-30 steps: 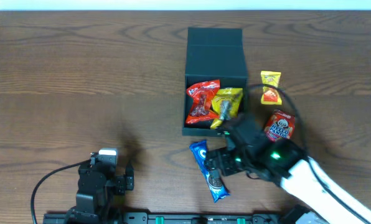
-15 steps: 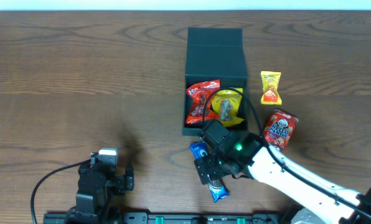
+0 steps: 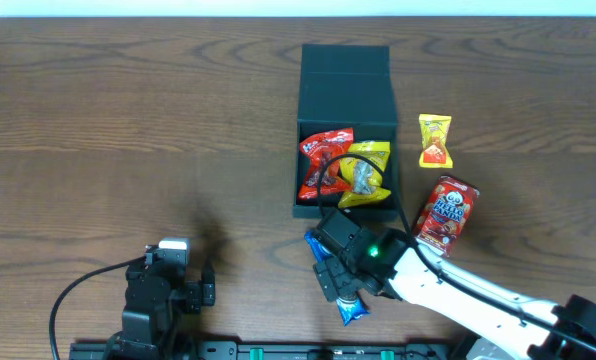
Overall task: Pack container
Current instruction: 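Grasp the blue Oreo pack with the right gripper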
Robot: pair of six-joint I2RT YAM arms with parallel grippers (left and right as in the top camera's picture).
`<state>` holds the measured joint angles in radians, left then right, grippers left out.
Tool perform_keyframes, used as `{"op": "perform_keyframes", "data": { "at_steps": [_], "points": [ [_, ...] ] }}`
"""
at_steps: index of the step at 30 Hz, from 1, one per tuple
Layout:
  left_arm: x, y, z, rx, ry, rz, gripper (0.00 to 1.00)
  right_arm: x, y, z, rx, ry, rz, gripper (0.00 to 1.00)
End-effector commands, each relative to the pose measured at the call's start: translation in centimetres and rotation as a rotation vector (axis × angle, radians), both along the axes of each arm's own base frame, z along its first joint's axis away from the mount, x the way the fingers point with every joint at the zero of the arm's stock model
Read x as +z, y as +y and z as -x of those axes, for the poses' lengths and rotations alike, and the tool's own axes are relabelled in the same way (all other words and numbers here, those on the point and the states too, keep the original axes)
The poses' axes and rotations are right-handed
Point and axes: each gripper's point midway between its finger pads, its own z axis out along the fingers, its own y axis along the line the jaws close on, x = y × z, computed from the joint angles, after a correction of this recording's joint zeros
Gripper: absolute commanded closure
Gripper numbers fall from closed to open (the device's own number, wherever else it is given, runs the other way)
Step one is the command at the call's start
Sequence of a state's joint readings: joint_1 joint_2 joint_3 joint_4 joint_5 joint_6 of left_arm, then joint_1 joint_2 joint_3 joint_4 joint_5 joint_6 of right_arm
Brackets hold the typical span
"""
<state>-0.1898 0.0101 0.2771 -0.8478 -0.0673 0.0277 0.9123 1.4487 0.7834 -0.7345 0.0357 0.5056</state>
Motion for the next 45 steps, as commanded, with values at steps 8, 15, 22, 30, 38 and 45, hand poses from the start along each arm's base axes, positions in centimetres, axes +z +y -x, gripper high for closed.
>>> {"op": "perform_keyframes", "data": {
  "at_steps": [8,15,22,30,38,45],
  "points": [
    [-2.7,0.6,0.8,0.013,0.080,-0.035,0.05,-1.4,0.6,-0.7,-0.011,-0.060,-0.040,0.01],
    [-2.7,0.6,0.8,0.013,0.080,-0.035,0.05,-2.8,0.5,-0.3,-0.007,-0.049,-0.051,0.01],
    [-2.7,0.6,0.8,0.013,0.080,-0.035,0.04,-3.3,1.5,-0.3,-0.001,-0.038,-0.086,0.01],
    [-2.7,0.6,0.8,0.013,0.080,-0.035,0.05,-4.1,2.1,0.3,0.009,0.010,-0.104,0.01],
    [-2.7,0.6,0.8,0.013,0.080,-0.035,0.05,-4.1,2.3,0.7,0.011,0.015,-0.105,0.15],
    [-2.7,0.6,0.8,0.013,0.080,-0.035,0.05,-4.1,2.6,1.1,0.018,0.018,-0.107,0.34]
  ]
}}
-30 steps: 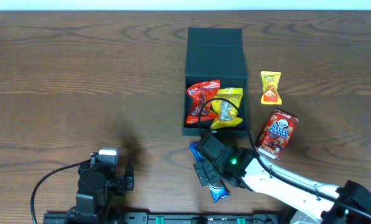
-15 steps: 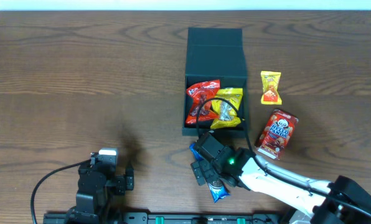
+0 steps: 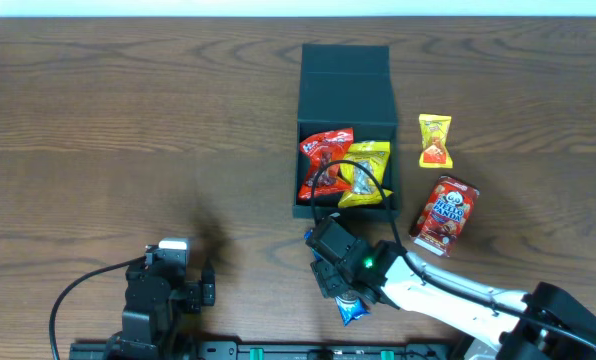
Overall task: Pack container
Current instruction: 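Grasp the blue Oreo pack with the right gripper, then lift the Oreo pack with the right gripper over the black box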
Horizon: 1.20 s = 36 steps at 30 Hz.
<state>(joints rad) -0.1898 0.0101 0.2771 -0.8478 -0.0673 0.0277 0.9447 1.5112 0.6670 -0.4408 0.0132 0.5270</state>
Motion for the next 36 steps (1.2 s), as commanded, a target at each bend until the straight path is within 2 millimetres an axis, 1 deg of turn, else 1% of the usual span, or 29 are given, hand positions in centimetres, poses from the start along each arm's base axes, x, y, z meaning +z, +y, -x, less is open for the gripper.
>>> {"op": "perform_keyframes", "data": {
  "at_steps": [1,2,4,5,7,9,11,15,17,22,30,36],
  "points": [
    [-2.70,0.56,0.76,0.013,0.080,-0.035,0.05,-0.95,0.04,1.41,-0.002,0.067,0.002,0.36],
    [-2.70,0.56,0.76,0.013,0.080,-0.035,0.05,-0.95,0.04,1.41,-0.009,0.069,0.001,0.42],
    [-2.70,0.56,0.76,0.013,0.080,-0.035,0.05,-0.95,0.04,1.41,-0.018,0.071,-0.001,0.47],
    [-2.70,0.56,0.76,0.013,0.080,-0.035,0.05,-0.95,0.04,1.41,-0.018,0.071,-0.001,0.49],
    [-2.70,0.56,0.76,0.013,0.080,-0.035,0.05,-0.95,0.04,1.41,-0.018,0.071,0.000,0.50],
    [-2.70,0.56,0.76,0.013,0.080,-0.035,0.05,-0.95,0.04,1.41,-0.018,0.071,0.000,0.54],
    [-2.70,0.56,0.76,0.013,0.080,-0.035,0.05,-0.95,0.04,1.41,-0.018,0.071,0.000,0.56],
    [-2.70,0.56,0.76,0.013,0.080,-0.035,0.05,-0.95,0.03,1.42,-0.018,0.071,0.000,0.57],
    [-2.70,0.56,0.76,0.013,0.080,-0.035,0.05,-0.97,-0.03,1.46,-0.018,0.073,0.003,0.63],
    [-2.70,0.56,0.76,0.013,0.080,-0.035,0.05,-0.97,-0.04,1.46,-0.018,0.073,0.003,0.64],
    [-2.70,0.56,0.76,0.013,0.080,-0.035,0.04,-0.97,-0.04,1.47,-0.018,0.073,0.003,0.76],
    [-2.70,0.56,0.76,0.013,0.080,-0.035,0.04,-0.97,-0.04,1.46,-0.018,0.073,0.003,0.77]
  ]
}}
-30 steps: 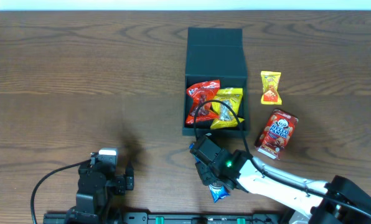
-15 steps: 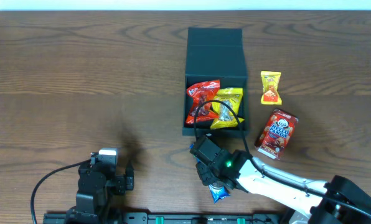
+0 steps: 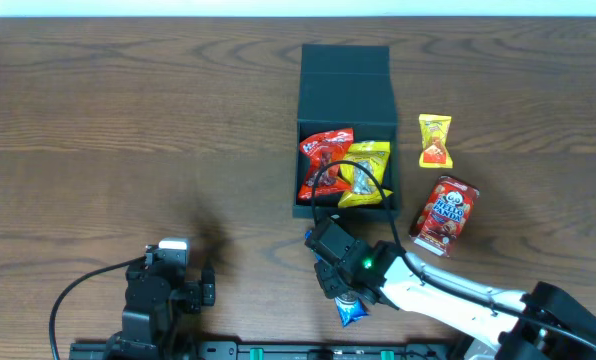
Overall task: Pack container
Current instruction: 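Lift the Oreo pack with the right gripper over the black box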
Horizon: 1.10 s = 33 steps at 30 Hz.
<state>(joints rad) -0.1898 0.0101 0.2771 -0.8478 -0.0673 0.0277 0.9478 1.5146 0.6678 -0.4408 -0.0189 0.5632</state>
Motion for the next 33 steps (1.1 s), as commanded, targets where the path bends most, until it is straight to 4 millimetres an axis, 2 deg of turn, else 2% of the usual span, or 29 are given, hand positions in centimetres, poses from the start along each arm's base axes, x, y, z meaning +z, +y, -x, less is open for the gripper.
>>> {"op": "perform_keyframes", "data": {
  "at_steps": [1,13,18,23,27,33],
  "points": [
    [-2.7,0.6,0.8,0.013,0.080,-0.035,0.05,-0.9,-0.4,0.9,0.005,0.038,0.024,0.78],
    [-2.7,0.6,0.8,0.013,0.080,-0.035,0.05,-0.9,-0.4,0.9,0.005,0.038,0.024,0.89],
    [-2.7,0.6,0.8,0.013,0.080,-0.035,0.05,-0.9,-0.3,1.1,0.001,0.041,0.022,0.98],
    [-2.7,0.6,0.8,0.013,0.080,-0.035,0.05,-0.7,0.1,1.6,0.022,0.037,0.017,0.98],
    [-2.7,0.6,0.8,0.013,0.080,-0.035,0.05,0.2,0.3,1.7,0.025,0.027,-0.001,0.99],
    [-2.7,0.6,0.8,0.013,0.080,-0.035,0.05,2.9,1.0,1.9,0.020,-0.004,-0.064,0.99]
  ]
}}
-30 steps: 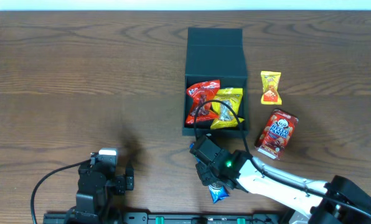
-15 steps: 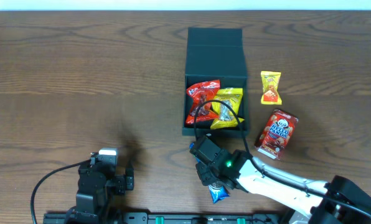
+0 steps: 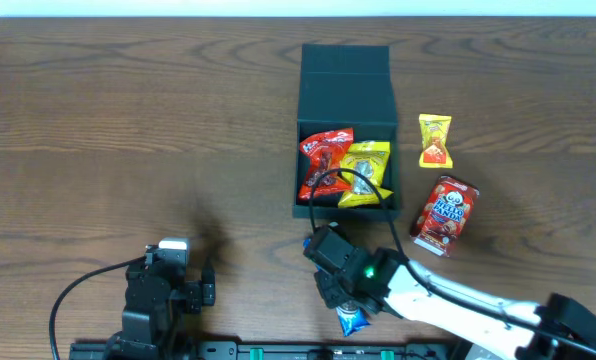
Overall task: Pack container
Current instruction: 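Lift the Oreo pack with the right gripper over the black box, then lower the Oreo pack into the box's left side and release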
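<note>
The dark open container [image 3: 346, 95] stands at the middle of the table and holds a red packet [image 3: 324, 163] and a yellow packet [image 3: 364, 170]. In front of it my right gripper [image 3: 334, 278] sits low over a blue packet [image 3: 352, 320]. The packet's lower end sticks out beneath the gripper, and the wrist hides the fingers. A small yellow-and-red packet [image 3: 435, 140] and a red snack box [image 3: 444, 214] lie to the right of the container. My left gripper [image 3: 206, 288] rests at the front left, away from everything.
The container's lid [image 3: 346, 70] lies folded back behind it. A black cable [image 3: 363, 185] arcs from the right wrist over the container's front edge. The left arm's base [image 3: 148, 300] sits at the front edge.
My right gripper has shifted slightly toward the front edge. The blue packet's visible end has moved the same way and now points more downward. Nothing else has changed.
My right gripper first stood over the blue packet in front of the container, with more of the packet showing. At the following two moments it sat closer over the packet and covered it. Now gripper and packet have both shifted a little forward. The left arm stayed parked.
</note>
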Robot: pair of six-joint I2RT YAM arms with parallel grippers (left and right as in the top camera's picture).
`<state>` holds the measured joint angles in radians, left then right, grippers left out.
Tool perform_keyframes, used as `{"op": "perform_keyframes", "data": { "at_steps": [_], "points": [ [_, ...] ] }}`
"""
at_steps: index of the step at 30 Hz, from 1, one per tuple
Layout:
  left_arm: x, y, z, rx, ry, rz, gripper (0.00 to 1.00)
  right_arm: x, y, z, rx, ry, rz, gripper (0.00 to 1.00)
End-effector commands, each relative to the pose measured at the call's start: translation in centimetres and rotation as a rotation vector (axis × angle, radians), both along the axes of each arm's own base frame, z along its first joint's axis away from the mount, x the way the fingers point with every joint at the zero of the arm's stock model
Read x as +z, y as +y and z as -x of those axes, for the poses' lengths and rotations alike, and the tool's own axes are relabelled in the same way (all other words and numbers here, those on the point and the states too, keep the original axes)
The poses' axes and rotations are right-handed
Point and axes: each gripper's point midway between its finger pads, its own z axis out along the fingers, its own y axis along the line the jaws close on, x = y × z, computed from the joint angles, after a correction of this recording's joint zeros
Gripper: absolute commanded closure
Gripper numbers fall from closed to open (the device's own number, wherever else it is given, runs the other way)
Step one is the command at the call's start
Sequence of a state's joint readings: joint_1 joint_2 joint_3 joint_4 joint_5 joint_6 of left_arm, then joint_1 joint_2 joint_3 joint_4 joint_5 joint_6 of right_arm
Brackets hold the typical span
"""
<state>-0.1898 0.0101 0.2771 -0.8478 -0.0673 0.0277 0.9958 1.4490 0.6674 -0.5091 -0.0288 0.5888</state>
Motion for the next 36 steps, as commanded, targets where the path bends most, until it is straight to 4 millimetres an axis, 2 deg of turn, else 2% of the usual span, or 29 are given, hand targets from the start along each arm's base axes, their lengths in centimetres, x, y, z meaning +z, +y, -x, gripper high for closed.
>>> {"op": "perform_keyframes", "data": {
  "at_steps": [1,8,12,14,16,20,24,28,31,36],
  "points": [
    [-2.7,0.6,0.8,0.013,0.080,-0.035,0.04,2.4,1.1,0.2,-0.002,-0.028,-0.071,0.98],
    [-2.7,0.6,0.8,0.013,0.080,-0.035,0.05,8.0,3.1,-0.9,0.004,-0.114,-0.210,0.99],
    [-2.7,0.6,0.8,0.013,0.080,-0.035,0.05,12.4,4.7,-3.0,-0.024,-0.200,-0.295,0.98],
    [-2.7,0.6,0.8,0.013,0.080,-0.035,0.05,15.1,5.0,-4.9,-0.066,-0.258,-0.324,0.99],
    [-2.7,0.6,0.8,0.013,0.080,-0.035,0.05,17.3,3.7,-7.3,-0.176,-0.319,-0.307,0.99],
    [-2.7,0.6,0.8,0.013,0.080,-0.035,0.05,19.8,0.6,-11.1,-0.350,-0.403,-0.227,0.98],
    [-2.7,0.6,0.8,0.013,0.080,-0.035,0.05,20.5,-0.2,-14.2,-0.428,-0.401,-0.189,0.98],
    [-2.7,0.6,0.8,0.013,0.080,-0.035,0.04,19.9,-0.2,-17.3,-0.483,-0.384,-0.147,0.98],
    [-2.7,0.6,0.8,0.013,0.080,-0.035,0.05,18.5,0.6,-19.1,-0.494,-0.356,-0.124,0.98],
    [-2.7,0.6,0.8,0.013,0.080,-0.035,0.05,15.4,2.1,-20.0,-0.529,-0.276,-0.102,0.98]
  ]
}}
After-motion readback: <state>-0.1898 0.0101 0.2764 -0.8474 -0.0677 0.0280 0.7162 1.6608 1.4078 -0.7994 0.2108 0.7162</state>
